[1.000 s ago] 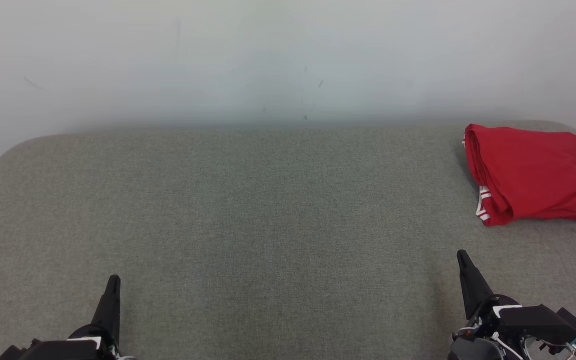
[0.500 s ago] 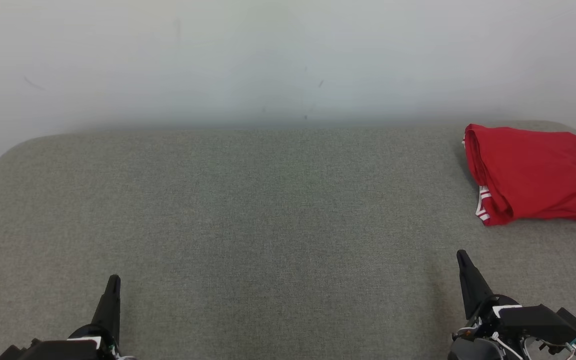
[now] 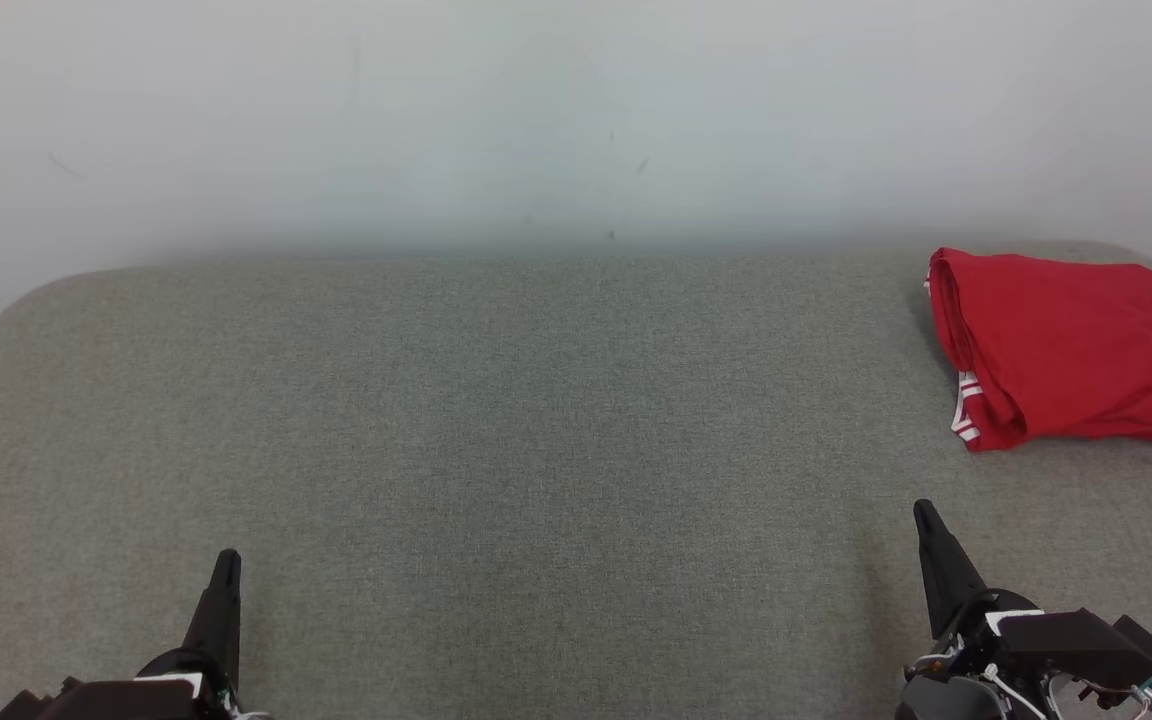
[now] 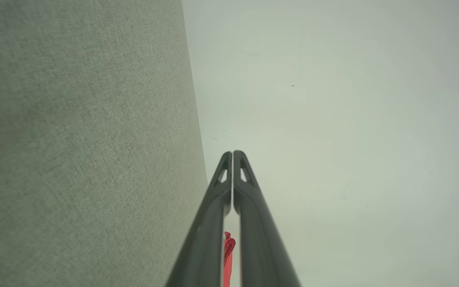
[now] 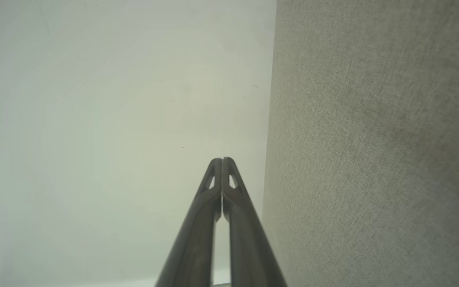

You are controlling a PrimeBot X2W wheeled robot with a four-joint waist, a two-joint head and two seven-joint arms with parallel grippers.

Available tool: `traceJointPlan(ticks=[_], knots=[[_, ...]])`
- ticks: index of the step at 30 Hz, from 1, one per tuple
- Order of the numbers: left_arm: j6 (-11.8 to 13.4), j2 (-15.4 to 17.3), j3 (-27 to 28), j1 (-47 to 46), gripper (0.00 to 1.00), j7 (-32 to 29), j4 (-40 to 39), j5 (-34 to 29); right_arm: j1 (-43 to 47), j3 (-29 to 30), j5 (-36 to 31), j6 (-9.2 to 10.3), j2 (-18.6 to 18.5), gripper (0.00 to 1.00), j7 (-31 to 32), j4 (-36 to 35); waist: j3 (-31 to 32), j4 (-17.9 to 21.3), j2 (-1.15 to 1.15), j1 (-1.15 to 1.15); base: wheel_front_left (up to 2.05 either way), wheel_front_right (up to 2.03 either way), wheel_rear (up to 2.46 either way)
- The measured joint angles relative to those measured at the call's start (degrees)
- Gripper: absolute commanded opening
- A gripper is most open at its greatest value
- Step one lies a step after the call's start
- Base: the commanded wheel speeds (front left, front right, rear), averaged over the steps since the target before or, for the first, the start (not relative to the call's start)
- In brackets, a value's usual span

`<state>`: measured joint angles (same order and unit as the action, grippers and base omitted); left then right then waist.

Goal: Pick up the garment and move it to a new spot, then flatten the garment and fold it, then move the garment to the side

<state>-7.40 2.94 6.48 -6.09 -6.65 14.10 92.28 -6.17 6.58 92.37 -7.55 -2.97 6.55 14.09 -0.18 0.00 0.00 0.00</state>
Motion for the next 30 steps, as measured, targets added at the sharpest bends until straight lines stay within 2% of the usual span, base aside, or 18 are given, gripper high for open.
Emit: traceJointPlan(ticks=[30], knots=[[0.0,0.0,-0.02,-0.01,0.0,0.0,0.0,0.0,0.0,0.0,0.0,0.0,0.0,0.0,0.0,0.0,0.0,0.0,0.0,0.0,0.0,0.0,0.0]])
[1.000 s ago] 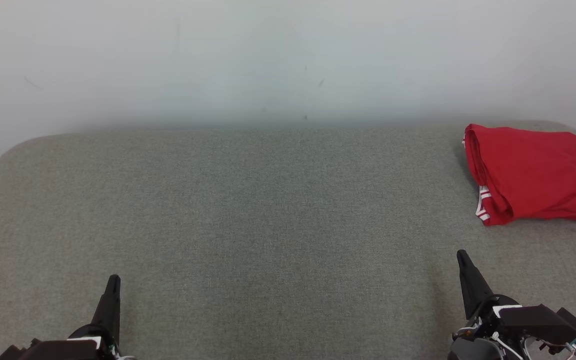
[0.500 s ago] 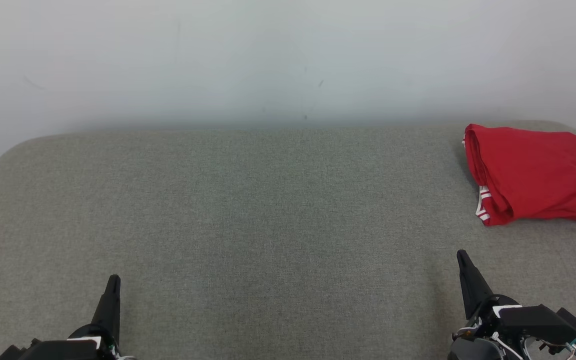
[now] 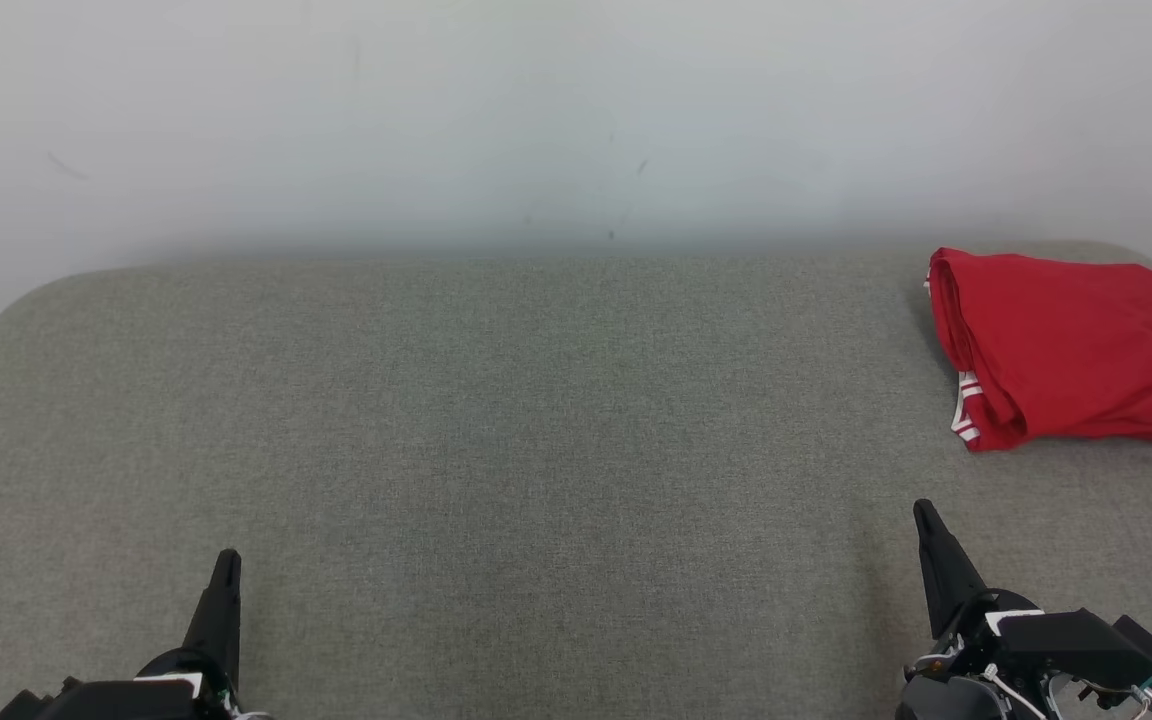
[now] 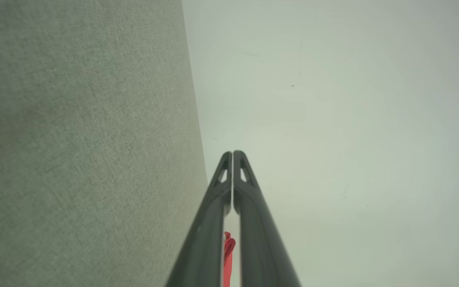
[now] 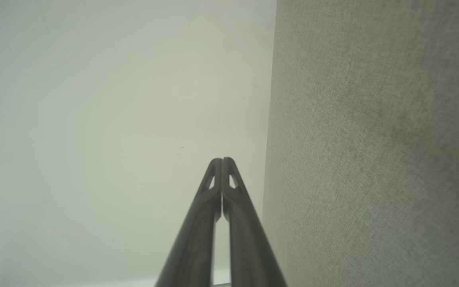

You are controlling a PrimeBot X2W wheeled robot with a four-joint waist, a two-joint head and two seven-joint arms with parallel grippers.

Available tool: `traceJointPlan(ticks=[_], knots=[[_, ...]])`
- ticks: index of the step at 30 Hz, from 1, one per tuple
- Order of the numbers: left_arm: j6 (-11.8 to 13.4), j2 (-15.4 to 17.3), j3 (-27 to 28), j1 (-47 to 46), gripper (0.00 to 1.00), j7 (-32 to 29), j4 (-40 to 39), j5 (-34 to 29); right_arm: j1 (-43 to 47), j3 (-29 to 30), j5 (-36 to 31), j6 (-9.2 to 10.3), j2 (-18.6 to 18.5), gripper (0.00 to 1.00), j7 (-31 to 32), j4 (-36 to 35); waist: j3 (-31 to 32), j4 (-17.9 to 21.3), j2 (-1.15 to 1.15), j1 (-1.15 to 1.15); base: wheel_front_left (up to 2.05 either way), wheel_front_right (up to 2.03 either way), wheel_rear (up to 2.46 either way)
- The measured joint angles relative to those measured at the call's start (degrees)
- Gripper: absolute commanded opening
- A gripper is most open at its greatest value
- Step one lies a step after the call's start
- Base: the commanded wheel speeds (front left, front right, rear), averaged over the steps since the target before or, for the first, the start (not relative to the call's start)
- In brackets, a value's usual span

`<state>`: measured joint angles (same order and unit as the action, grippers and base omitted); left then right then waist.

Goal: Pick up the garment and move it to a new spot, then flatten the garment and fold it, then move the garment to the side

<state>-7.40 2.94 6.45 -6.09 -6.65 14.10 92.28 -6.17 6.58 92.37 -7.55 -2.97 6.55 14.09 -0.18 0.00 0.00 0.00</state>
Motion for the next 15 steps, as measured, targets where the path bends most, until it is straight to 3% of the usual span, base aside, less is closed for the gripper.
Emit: traceJointPlan(ticks=[15], knots=[[0.0,0.0,0.02,0.0,0.0,0.0,-0.02,0.0,0.0,0.0,0.0,0.0,0.0,0.0,0.0,0.0,0.0,0.0,0.0,0.0,0.0,0.0,0.0]])
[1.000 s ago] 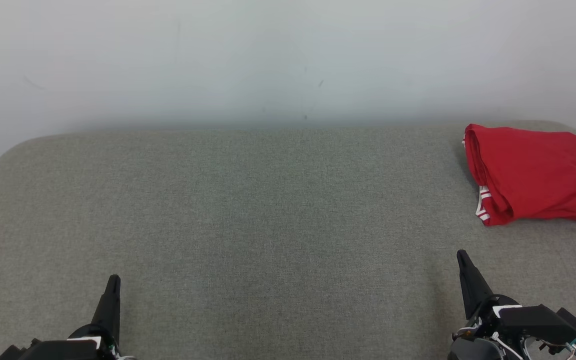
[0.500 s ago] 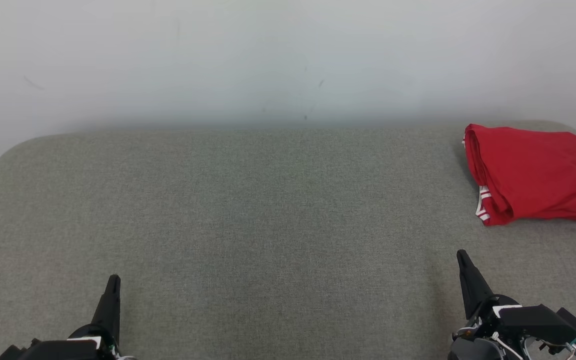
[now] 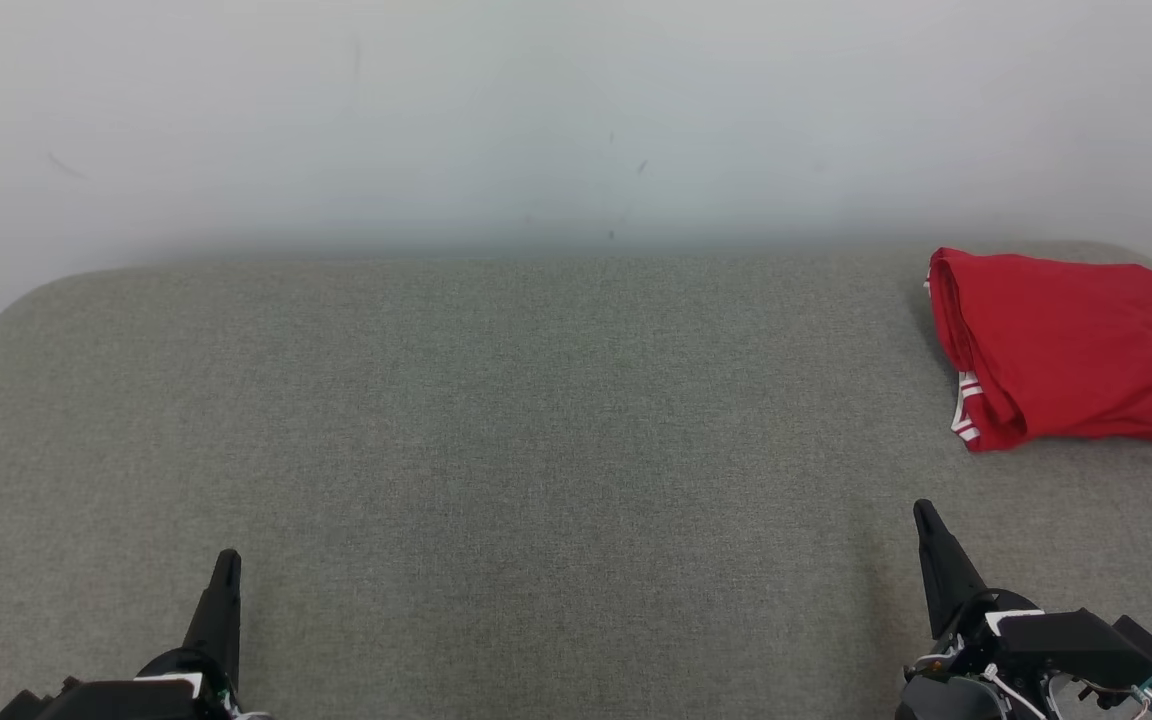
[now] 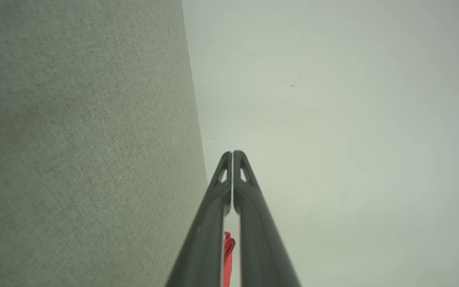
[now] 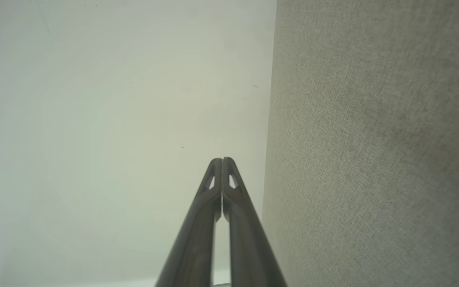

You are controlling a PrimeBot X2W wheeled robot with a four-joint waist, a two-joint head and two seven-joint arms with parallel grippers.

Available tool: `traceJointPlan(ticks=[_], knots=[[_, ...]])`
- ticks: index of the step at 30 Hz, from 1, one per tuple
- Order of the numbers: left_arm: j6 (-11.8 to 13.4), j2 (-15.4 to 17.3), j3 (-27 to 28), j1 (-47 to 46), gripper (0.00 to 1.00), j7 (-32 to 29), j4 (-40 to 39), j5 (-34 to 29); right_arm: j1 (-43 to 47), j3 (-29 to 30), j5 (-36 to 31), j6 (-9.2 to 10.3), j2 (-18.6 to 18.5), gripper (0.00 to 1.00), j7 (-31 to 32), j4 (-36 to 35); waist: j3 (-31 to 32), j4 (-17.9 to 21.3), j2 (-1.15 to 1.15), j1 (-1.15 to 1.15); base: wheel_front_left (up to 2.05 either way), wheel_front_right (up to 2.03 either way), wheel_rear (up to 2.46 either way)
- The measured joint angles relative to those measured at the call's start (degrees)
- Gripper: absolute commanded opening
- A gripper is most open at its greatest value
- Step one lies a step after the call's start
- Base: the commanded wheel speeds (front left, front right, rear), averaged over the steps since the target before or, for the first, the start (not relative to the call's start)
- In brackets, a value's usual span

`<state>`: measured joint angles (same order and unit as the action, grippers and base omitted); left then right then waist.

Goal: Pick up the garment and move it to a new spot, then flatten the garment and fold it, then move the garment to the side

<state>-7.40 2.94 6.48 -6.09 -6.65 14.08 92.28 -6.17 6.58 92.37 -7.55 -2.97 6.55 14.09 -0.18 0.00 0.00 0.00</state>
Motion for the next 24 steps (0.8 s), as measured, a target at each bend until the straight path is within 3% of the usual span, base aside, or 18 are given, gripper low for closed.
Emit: traceJointPlan(ticks=[24], knots=[[0.0,-0.01,0.0,0.0,0.0,0.0,0.0,0.0,0.0,0.0,0.0,0.0,0.0,0.0,0.0,0.0,0.0,0.0,0.0,-0.01,0.0,0.0,0.0]])
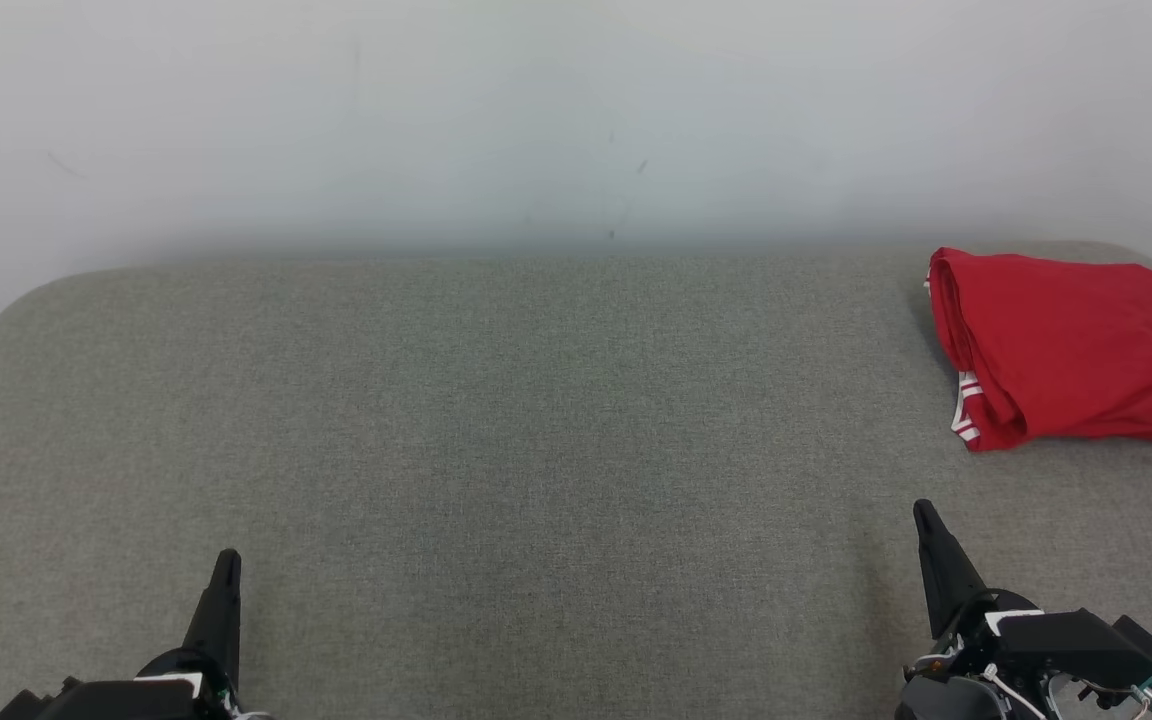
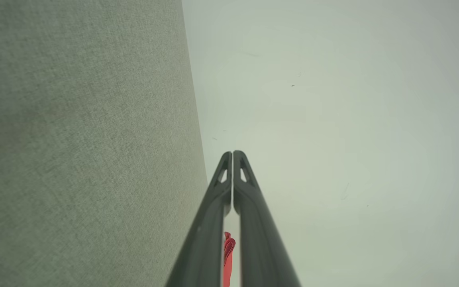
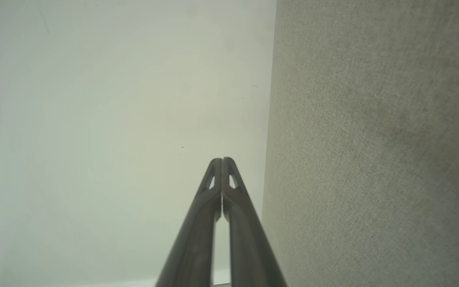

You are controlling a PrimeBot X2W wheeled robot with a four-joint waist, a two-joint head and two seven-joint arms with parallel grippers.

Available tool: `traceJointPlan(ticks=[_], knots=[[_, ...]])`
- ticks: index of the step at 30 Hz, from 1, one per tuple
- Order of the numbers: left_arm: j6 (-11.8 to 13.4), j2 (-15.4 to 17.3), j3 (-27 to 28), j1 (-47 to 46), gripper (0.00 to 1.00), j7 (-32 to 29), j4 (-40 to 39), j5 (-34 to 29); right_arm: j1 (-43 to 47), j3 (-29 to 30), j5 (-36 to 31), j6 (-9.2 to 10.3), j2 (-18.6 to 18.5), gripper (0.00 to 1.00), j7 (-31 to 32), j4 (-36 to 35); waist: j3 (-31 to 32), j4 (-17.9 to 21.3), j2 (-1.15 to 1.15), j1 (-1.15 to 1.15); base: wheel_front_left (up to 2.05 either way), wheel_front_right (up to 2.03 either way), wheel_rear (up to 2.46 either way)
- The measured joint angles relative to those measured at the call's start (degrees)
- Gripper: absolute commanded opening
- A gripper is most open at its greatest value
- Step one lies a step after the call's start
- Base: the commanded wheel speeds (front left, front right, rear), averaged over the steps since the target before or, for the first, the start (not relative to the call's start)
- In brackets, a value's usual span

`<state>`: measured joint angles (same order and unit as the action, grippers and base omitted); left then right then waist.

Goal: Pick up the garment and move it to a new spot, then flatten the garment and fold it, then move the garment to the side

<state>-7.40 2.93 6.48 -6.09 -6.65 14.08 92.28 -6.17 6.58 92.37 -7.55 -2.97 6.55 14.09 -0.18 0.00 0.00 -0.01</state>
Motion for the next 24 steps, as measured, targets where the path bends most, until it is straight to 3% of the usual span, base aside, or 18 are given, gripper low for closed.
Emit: traceJointPlan(ticks=[24], knots=[[0.0,0.01,-0.02,-0.01,0.0,0.0,0.0,0.0,0.0,0.0,0.0,0.0,0.0,0.0,0.0,-0.01,0.0,0.0,0.0,0.01,0.0,0.0,0.0]])
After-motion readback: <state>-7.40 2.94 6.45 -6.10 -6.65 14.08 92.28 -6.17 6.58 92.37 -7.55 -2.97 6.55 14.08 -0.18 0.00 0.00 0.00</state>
